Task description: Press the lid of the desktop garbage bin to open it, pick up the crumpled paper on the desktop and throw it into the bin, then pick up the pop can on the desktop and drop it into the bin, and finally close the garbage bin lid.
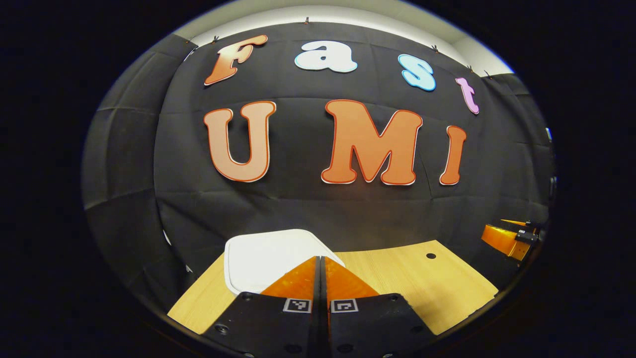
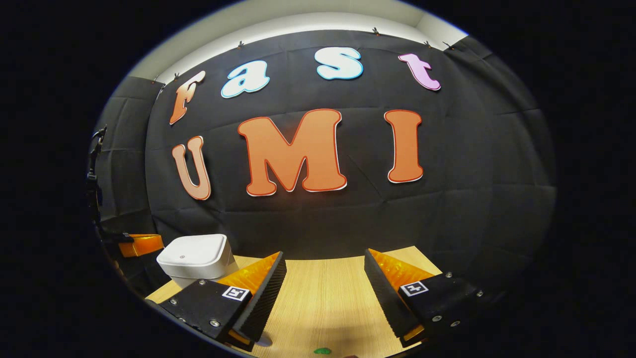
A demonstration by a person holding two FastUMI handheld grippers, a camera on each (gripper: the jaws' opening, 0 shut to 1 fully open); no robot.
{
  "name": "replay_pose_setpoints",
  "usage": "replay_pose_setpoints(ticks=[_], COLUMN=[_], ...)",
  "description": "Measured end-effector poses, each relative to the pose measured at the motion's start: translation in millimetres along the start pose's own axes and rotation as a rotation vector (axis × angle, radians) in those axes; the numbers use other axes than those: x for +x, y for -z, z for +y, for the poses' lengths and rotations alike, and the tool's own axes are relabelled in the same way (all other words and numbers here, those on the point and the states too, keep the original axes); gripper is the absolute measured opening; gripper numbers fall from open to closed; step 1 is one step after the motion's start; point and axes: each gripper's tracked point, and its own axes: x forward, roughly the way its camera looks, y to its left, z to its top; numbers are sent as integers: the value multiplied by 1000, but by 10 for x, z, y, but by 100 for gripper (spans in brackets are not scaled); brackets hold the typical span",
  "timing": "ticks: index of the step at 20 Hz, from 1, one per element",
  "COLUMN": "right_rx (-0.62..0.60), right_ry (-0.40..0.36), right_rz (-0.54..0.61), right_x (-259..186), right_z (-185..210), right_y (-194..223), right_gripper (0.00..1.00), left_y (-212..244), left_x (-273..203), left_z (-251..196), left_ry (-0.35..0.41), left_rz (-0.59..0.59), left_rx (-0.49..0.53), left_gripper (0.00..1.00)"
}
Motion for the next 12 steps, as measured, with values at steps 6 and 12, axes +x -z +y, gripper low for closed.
replay_pose_setpoints(ticks=[6, 12], right_rx=[1, -23], right_ry=[-17, -18], right_rz=[4, 15], right_x=[26, 45], right_z=[41, 33], right_y=[-5, 10], right_gripper=[94, 94], left_y=[-605, -561], left_x=[194, 480], left_z=[290, 524], left_ry=[31, 82], left_rz=[-3, 122], left_rx=[34, 49], left_gripper=[0, 0])
